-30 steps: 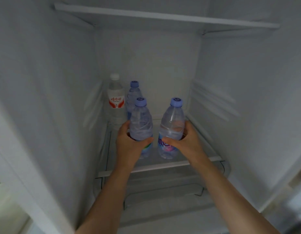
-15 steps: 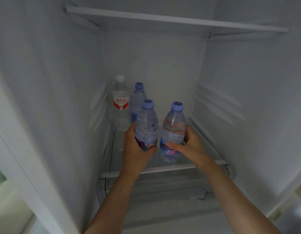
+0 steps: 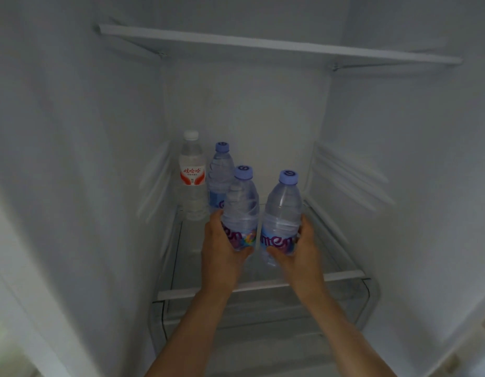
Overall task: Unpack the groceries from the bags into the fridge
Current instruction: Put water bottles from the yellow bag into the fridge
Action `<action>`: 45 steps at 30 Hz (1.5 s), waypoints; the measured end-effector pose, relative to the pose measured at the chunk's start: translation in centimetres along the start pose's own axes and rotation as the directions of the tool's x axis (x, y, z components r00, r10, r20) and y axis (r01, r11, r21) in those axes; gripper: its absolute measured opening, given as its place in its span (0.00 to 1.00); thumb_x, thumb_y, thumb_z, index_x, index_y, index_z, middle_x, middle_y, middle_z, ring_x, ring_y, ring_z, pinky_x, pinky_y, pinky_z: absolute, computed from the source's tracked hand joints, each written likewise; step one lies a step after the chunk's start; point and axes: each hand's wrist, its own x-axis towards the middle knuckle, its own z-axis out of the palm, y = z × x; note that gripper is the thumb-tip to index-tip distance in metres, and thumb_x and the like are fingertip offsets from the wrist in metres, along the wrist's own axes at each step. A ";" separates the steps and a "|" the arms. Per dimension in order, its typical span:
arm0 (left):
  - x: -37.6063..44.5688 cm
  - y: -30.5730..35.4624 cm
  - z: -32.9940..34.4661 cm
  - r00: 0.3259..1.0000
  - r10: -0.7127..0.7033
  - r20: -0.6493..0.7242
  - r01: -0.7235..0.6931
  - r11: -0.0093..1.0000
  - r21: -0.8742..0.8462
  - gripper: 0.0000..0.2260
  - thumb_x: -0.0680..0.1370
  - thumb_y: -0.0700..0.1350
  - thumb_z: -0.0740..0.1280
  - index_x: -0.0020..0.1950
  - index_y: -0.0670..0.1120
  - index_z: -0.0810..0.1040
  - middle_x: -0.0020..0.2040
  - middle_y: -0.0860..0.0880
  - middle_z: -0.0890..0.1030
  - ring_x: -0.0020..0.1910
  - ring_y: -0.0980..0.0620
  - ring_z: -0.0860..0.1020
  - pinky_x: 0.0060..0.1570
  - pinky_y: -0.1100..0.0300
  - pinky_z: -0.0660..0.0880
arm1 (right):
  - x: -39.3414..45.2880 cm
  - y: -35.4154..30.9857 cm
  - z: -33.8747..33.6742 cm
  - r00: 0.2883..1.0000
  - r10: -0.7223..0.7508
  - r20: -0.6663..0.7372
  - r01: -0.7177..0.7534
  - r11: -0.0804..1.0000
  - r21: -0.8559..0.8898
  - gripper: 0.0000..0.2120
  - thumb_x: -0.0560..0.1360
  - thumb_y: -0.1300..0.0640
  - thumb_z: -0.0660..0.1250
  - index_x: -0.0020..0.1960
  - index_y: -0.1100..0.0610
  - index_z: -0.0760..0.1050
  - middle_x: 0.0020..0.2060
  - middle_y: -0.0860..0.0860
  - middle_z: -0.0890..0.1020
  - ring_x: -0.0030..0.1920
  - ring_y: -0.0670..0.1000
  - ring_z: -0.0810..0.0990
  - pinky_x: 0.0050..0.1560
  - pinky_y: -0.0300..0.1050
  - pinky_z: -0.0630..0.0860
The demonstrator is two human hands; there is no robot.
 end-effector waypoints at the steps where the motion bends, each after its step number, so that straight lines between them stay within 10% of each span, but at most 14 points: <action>1: 0.2 0.3 0.5 1.000 0.008 -0.018 -0.008 1.000 0.023 0.42 0.61 0.38 0.81 0.71 0.49 0.64 0.63 0.50 0.72 0.60 0.54 0.74 0.59 0.57 0.75 | 0.5 0.2 -0.2 1.000 -0.003 -0.003 0.003 1.000 -0.002 0.34 0.66 0.67 0.76 0.63 0.46 0.64 0.56 0.40 0.75 0.53 0.31 0.75 0.52 0.27 0.72; 10: 4.5 0.0 5.3 0.995 0.002 -0.098 0.025 0.961 0.275 0.40 0.63 0.38 0.80 0.71 0.42 0.64 0.64 0.41 0.72 0.62 0.40 0.70 0.59 0.52 0.68 | 6.0 3.1 -0.7 0.996 0.089 -0.010 -0.089 0.996 -0.001 0.33 0.65 0.70 0.75 0.67 0.58 0.68 0.55 0.51 0.78 0.53 0.49 0.79 0.55 0.47 0.78; 14: 6.0 0.4 6.6 0.990 -0.073 -0.122 0.113 0.923 0.367 0.41 0.65 0.40 0.79 0.72 0.43 0.62 0.66 0.40 0.69 0.64 0.38 0.67 0.55 0.46 0.71 | 8.4 3.7 -0.5 0.991 0.136 0.008 -0.137 0.990 0.016 0.33 0.66 0.73 0.74 0.66 0.57 0.67 0.52 0.49 0.77 0.50 0.48 0.78 0.47 0.31 0.76; 19: 6.9 0.9 8.1 0.974 -0.108 -0.200 0.198 0.831 0.519 0.41 0.66 0.46 0.79 0.73 0.44 0.61 0.66 0.41 0.67 0.65 0.39 0.67 0.46 0.45 0.76 | 10.9 4.7 0.0 0.985 0.173 0.004 -0.173 0.984 -0.038 0.35 0.61 0.56 0.75 0.66 0.55 0.67 0.53 0.50 0.78 0.52 0.50 0.78 0.50 0.41 0.74; 31: 8.8 -0.4 11.1 0.961 -0.072 -0.266 0.216 0.797 0.564 0.51 0.58 0.44 0.83 0.74 0.45 0.57 0.58 0.35 0.72 0.56 0.31 0.75 0.39 0.44 0.79 | 14.0 7.5 0.9 0.990 0.139 0.003 -0.137 0.979 -0.153 0.30 0.68 0.54 0.73 0.67 0.52 0.67 0.53 0.50 0.80 0.52 0.50 0.80 0.50 0.46 0.78; 39: 9.2 -0.6 11.3 0.970 -0.031 -0.240 0.182 0.747 0.640 0.54 0.54 0.47 0.84 0.74 0.43 0.58 0.54 0.36 0.76 0.50 0.33 0.78 0.41 0.45 0.79 | 14.5 7.6 0.9 0.992 0.128 0.000 -0.126 0.975 -0.185 0.28 0.70 0.62 0.72 0.67 0.55 0.66 0.50 0.48 0.79 0.48 0.46 0.78 0.40 0.25 0.70; 45: 8.6 -0.5 10.0 0.986 -0.100 -0.136 0.160 0.812 0.562 0.48 0.67 0.35 0.76 0.78 0.49 0.49 0.63 0.37 0.71 0.59 0.35 0.74 0.42 0.46 0.78 | 13.2 7.9 0.4 0.954 0.283 0.097 -0.220 0.883 -0.414 0.40 0.66 0.63 0.75 0.71 0.62 0.57 0.60 0.60 0.75 0.59 0.58 0.76 0.50 0.41 0.71</action>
